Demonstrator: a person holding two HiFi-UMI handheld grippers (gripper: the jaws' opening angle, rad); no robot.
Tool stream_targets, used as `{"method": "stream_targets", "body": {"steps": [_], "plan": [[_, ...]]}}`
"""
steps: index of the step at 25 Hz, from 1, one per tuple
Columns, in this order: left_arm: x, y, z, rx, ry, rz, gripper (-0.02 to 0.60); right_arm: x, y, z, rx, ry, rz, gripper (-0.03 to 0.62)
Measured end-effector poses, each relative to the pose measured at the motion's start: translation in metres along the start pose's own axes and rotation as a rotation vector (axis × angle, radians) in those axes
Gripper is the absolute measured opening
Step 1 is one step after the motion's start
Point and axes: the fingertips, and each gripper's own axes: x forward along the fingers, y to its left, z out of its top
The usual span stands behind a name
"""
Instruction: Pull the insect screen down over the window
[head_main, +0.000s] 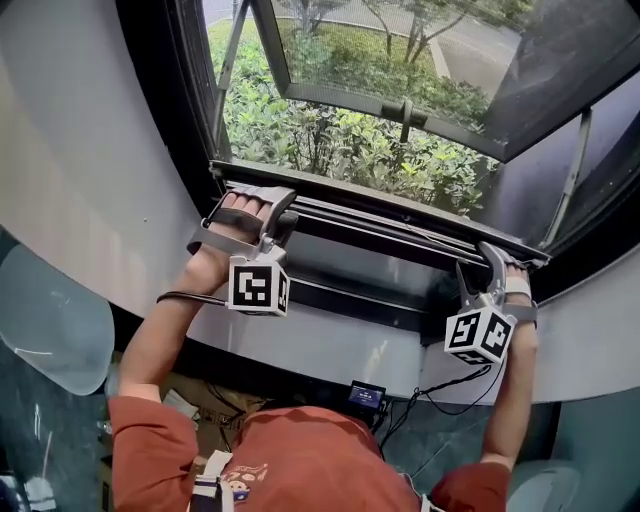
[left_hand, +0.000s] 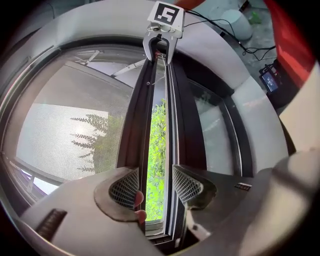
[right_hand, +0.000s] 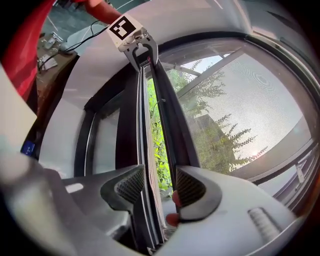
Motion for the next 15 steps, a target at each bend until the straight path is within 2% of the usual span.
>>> {"method": "stream_targets", "body": {"steps": [15], "plan": [[0.007, -0.036, -0.002, -0.012, 0.005, -0.060, 0.199, 0.010, 0.034, -0.009, 0.034, 0.021, 0.040, 0.201]]}}
